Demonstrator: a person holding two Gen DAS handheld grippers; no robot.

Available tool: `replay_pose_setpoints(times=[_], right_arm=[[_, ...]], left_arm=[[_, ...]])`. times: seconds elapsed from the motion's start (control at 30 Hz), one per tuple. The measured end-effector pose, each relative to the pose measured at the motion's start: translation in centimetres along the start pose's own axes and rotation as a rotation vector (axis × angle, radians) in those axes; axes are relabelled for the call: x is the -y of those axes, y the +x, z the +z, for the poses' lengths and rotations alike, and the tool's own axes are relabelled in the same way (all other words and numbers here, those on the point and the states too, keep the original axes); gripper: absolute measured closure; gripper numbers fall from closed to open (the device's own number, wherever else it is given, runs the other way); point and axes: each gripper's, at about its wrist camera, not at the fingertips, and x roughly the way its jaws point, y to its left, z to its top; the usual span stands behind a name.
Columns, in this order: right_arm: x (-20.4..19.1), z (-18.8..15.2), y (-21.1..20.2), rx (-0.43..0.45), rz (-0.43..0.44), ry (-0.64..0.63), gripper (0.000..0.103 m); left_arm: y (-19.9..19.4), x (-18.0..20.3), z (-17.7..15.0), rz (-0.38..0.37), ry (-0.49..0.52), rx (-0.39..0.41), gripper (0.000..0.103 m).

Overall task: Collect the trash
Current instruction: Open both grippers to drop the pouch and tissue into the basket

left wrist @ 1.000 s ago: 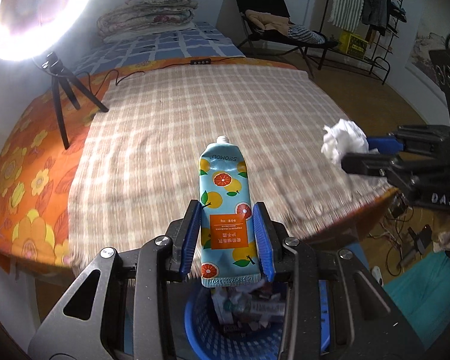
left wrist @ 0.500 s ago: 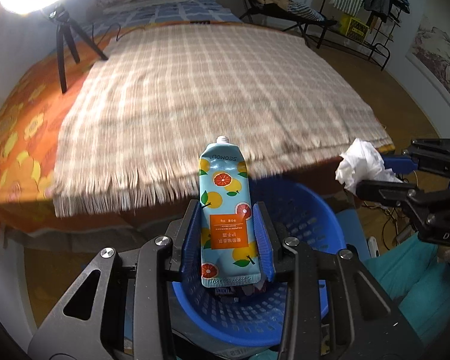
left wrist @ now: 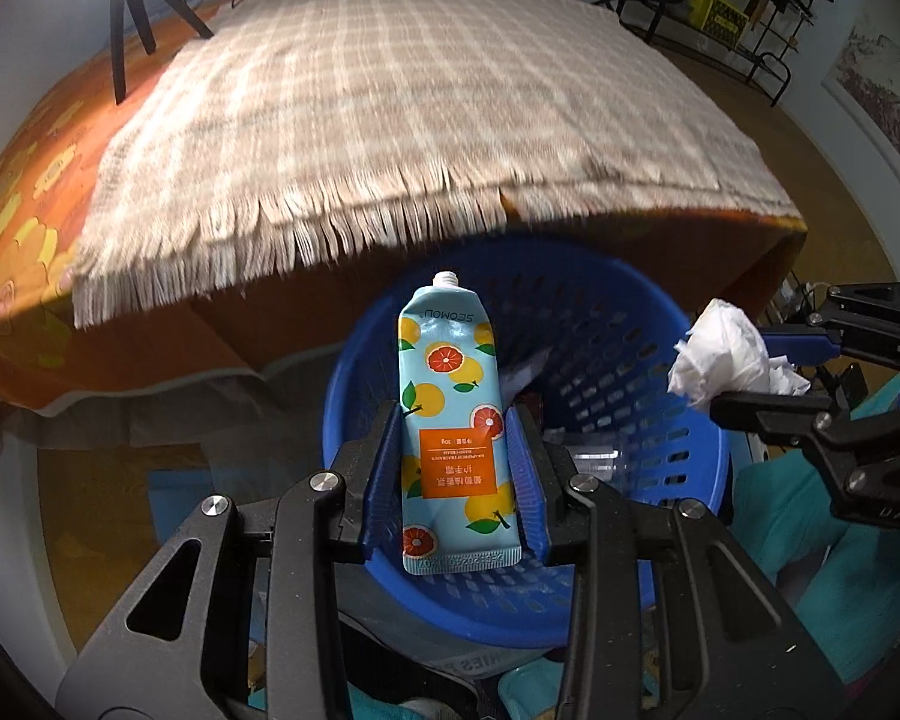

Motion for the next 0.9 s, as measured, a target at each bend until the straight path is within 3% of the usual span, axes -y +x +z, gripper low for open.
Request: replay_pose_setpoints(times=[0.57,0.7,0.8,0.9], right_arm=[[-1.1,-2.1,3.0,-0.074,0.015,-0.026,0.065],[-1.1,-2.3,3.3,-0.078,0.002,-0.033,0.037],[-1.2,-2.3,3.3,-0.071,-0.01,-0.041,0.033],[-1.2,-2.3,3.3,-0.067,-0.025,-0.045,0.022]], left_arm=[[3.0,0.0,-2.3,-0.004,-0.011,-0.112,0.067],[3.5,-0.5,-2.5,0.002,-0.026,-0.127,0.067],[3.6,-0.8,-2.5,0.004,-0.035,-0.13,0.066],[3.6,-0.8,-2.4,0.003,-0.04,-0.128,0.066]])
